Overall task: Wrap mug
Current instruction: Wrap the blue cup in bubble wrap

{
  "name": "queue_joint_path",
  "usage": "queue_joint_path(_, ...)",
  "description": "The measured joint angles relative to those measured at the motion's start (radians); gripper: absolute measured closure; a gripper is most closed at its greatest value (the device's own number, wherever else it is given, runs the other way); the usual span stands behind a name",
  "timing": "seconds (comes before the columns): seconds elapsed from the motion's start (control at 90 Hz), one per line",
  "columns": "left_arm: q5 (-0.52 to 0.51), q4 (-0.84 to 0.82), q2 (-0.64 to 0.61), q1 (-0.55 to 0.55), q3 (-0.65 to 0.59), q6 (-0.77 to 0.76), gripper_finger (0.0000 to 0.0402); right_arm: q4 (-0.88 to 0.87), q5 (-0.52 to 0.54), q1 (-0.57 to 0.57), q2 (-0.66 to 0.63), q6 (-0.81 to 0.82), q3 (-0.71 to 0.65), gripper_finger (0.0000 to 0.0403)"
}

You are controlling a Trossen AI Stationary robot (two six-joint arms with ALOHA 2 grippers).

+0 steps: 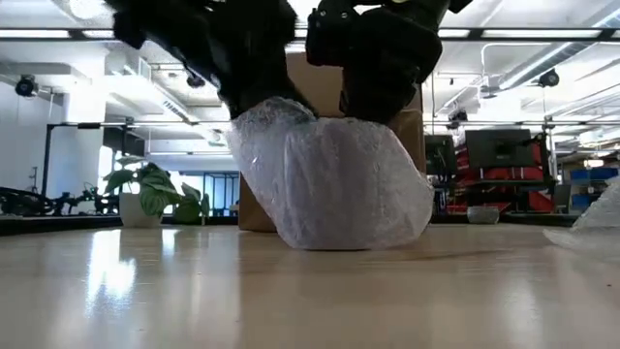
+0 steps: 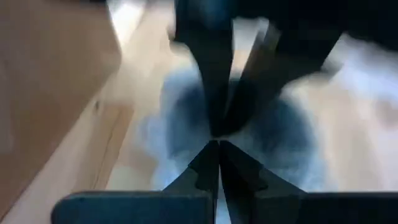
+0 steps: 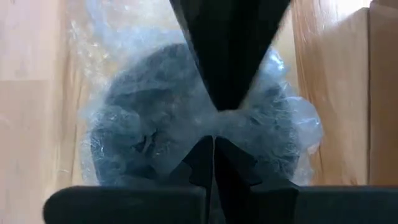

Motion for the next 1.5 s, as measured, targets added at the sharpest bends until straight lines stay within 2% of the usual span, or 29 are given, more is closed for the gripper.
queue_joint_path(0.078, -0.022, -0.157, 0.044, -0.002, 0.094, 0.022, 0.0402, -0.011, 0.001, 0.002, -0.001, -0.012, -0.003, 0.0401)
queue_joint_path(0.122, -0.022, -0.184, 0.067, -0.001, 0.115, 0.038, 0.0402, -0.013, 0.0, 0.003, -0.003, -0.014, -0.007, 0.0401)
queue_joint_path(0.422, 0.035, -0.074, 0.067, 0.001, 0.075, 0.11, 0.0402, -0.009, 0.006, 0.016, -0.022, -0.034, -0.016, 0.0401)
queue_joint_path(0.733, 0.038, -0.041, 0.041, 0.003, 0.069, 0.118, 0.0402, 0.018, 0.002, 0.018, -0.133, -0.043, -0.015, 0.0401)
queue_joint_path(0.956, 0.036, -0.056, 0.035, 0.0, 0.065, 0.12, 0.0402, 0.083, 0.004, 0.019, -0.098, -0.048, -0.029, 0.0401)
queue_joint_path(1.167, 0.028, -0.106, -0.033, -0.01, 0.089, 0.112, 0.0402, 0.11, 0.005, 0.018, -0.019, -0.05, -0.041, 0.0401)
queue_joint_path(1.5, 0.021, -0.236, -0.154, -0.016, 0.078, 0.071, 0.0402, 0.087, 0.003, 0.018, -0.017, -0.052, -0.027, 0.0401)
